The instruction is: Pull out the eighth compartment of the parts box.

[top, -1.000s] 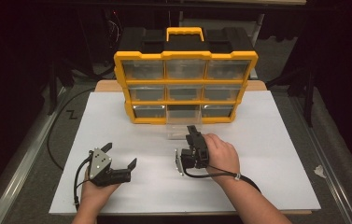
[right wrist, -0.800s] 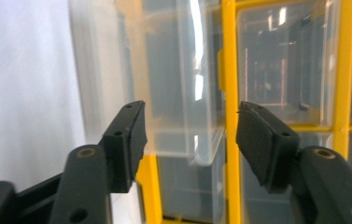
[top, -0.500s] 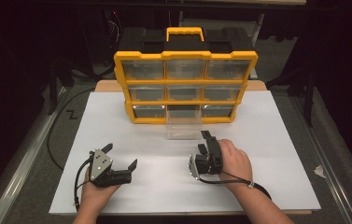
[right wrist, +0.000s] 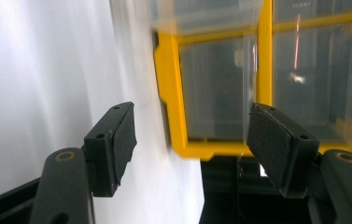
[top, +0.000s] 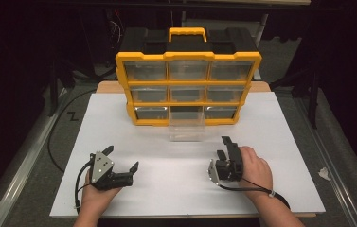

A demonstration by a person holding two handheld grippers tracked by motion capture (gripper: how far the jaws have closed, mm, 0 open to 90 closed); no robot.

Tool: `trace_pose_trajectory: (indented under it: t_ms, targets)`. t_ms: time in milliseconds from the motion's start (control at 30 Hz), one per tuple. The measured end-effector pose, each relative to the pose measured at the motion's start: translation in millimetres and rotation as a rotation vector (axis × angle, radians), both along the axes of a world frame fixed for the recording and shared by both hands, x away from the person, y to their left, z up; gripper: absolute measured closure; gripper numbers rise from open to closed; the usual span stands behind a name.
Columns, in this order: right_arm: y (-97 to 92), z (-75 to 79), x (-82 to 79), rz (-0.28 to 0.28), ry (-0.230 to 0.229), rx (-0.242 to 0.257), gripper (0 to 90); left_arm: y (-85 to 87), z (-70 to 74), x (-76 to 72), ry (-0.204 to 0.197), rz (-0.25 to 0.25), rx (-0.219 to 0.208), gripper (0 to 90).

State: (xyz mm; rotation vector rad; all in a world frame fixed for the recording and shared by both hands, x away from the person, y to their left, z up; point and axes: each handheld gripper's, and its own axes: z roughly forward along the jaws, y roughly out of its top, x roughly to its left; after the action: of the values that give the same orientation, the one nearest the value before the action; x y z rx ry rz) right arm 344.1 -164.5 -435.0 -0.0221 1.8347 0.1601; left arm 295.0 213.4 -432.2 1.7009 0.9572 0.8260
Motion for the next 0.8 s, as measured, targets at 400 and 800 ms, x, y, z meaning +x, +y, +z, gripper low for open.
trace_pose_trajectory:
  t_ms: [400,800]
  targets:
    - [-47.8,-4.2,-7.7,-0.076,0.008,0.040,32.5,1.6,0.7,-0.7,-0.003,0.012,-0.004,0.4]
    - [-38.0,-6.1,-7.9,-0.014,0.023,0.009,28.2,0.8,0.2,-1.1,0.001,0.012,0.000,0.4]
